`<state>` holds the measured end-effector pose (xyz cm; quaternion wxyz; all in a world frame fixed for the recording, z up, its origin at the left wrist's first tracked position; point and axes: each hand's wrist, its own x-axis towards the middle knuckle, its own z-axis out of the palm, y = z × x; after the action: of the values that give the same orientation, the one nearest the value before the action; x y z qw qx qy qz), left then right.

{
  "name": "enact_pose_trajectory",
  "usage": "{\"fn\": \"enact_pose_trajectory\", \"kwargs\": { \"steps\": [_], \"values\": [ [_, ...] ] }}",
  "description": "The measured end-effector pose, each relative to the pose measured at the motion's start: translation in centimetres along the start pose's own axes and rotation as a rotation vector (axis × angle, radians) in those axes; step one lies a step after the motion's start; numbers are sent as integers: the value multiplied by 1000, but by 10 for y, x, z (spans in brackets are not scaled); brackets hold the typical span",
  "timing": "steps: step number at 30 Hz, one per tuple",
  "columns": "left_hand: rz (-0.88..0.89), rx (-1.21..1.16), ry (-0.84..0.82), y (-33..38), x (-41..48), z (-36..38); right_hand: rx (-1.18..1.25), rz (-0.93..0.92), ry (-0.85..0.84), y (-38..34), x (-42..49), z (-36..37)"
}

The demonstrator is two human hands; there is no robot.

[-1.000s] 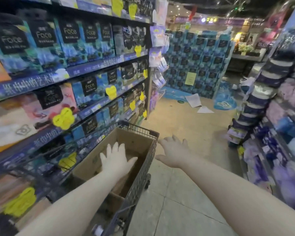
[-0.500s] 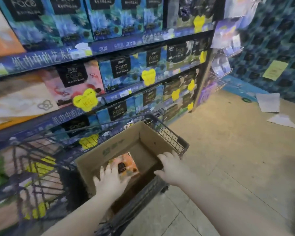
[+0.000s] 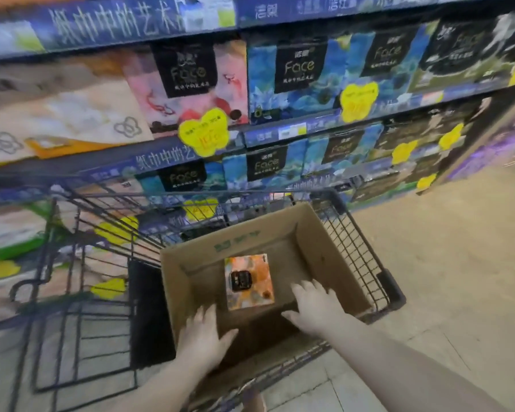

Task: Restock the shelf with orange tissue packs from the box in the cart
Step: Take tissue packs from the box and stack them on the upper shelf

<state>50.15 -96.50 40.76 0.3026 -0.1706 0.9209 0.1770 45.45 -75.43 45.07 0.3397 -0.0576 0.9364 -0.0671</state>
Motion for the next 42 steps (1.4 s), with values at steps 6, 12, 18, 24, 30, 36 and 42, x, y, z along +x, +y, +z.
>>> {"fn": "enact_pose_trajectory", "kwargs": {
  "steps": [6, 12, 18, 24, 30, 36, 42],
  "values": [
    [-20, -196, -61, 0, 57, 3, -51, 1, -77, -5, 80, -14],
    [-207, -231, -233, 3, 99, 17, -88, -30, -219, -3, 153, -6],
    [-307, -479, -243, 0, 148, 62, -227, -199, -282, -5, 258, 27],
    [-550, -856, -304, 10, 196, 139, -236, -342, -183, -18, 314, 52],
    [-817, -1218, -153, 20, 216, 166, -124, -397, -271, -23, 352, 74],
    [-888, -1555, -89, 29, 220, 178, -19, -315, -263, -15, 363, 91],
    [-923, -1461, 56, 30, 197, 166, 227, -66, -369, 11, 326, 100]
  ]
}}
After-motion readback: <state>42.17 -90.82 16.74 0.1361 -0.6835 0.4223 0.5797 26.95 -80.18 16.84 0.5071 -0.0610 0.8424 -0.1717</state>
